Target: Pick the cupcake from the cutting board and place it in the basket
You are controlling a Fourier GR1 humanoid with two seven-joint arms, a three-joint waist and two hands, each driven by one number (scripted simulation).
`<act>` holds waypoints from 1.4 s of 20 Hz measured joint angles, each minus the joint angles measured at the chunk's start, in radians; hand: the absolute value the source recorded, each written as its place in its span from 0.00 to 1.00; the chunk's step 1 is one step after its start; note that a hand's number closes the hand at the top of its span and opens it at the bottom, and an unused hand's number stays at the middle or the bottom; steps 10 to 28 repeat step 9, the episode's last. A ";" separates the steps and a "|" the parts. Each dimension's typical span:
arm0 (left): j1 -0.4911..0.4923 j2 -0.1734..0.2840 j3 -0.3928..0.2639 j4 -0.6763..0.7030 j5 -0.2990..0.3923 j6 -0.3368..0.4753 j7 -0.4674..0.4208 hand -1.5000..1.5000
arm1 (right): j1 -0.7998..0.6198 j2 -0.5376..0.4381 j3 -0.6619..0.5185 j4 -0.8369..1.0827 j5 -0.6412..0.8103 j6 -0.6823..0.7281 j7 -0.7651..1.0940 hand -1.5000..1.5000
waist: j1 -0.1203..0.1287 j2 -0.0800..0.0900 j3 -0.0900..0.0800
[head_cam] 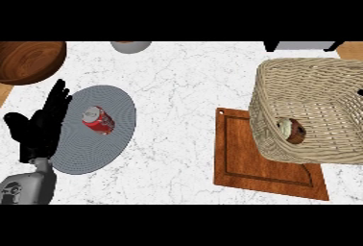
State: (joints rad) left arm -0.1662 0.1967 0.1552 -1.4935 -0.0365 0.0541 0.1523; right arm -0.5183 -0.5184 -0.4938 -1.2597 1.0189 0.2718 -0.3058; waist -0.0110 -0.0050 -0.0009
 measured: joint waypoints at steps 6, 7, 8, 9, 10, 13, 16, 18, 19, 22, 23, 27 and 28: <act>-0.005 0.001 -0.001 -0.014 -0.005 0.004 0.015 0.50 | 0.011 -0.146 -0.138 0.045 -0.145 0.154 -0.038 0.00 | 0.005 0.003 0.001; -0.010 0.001 0.000 -0.007 -0.005 0.003 0.008 0.50 | 0.020 -0.167 -0.151 0.058 -0.163 0.167 -0.056 0.00 | 0.006 0.003 0.000; -0.023 0.005 0.004 -0.008 -0.001 0.002 0.023 0.50 | 0.031 -0.197 -0.170 0.078 -0.183 0.189 -0.083 0.00 | 0.005 0.003 0.001; -0.029 0.004 0.007 0.008 0.001 0.000 0.012 0.50 | 0.037 -0.221 -0.185 0.093 -0.203 0.206 -0.105 0.00 | 0.005 0.004 0.001; -0.029 0.004 0.007 0.008 0.001 0.000 0.012 0.50 | 0.037 -0.221 -0.185 0.093 -0.203 0.206 -0.105 0.00 | 0.005 0.004 0.001; -0.029 0.004 0.007 0.008 0.001 0.000 0.012 0.50 | 0.037 -0.221 -0.185 0.093 -0.203 0.206 -0.105 0.00 | 0.005 0.004 0.001; -0.029 0.004 0.007 0.008 0.001 0.000 0.012 0.50 | 0.037 -0.221 -0.185 0.093 -0.203 0.206 -0.105 0.00 | 0.005 0.004 0.001; -0.029 0.004 0.007 0.008 0.001 0.000 0.012 0.50 | 0.037 -0.221 -0.185 0.093 -0.203 0.206 -0.105 0.00 | 0.005 0.004 0.001; -0.029 0.004 0.007 0.008 0.001 0.000 0.012 0.50 | 0.037 -0.221 -0.185 0.093 -0.203 0.206 -0.105 0.00 | 0.005 0.004 0.001; -0.029 0.004 0.007 0.008 0.001 0.000 0.012 0.50 | 0.037 -0.221 -0.185 0.093 -0.203 0.206 -0.105 0.00 | 0.005 0.004 0.001; -0.029 0.004 0.007 0.008 0.001 0.000 0.012 0.50 | 0.037 -0.221 -0.185 0.093 -0.203 0.206 -0.105 0.00 | 0.005 0.004 0.001; -0.029 0.004 0.007 0.008 0.001 0.000 0.012 0.50 | 0.037 -0.221 -0.185 0.093 -0.203 0.206 -0.105 0.00 | 0.005 0.004 0.001; -0.029 0.004 0.007 0.008 0.001 0.000 0.012 0.50 | 0.037 -0.221 -0.185 0.093 -0.203 0.206 -0.105 0.00 | 0.005 0.004 0.001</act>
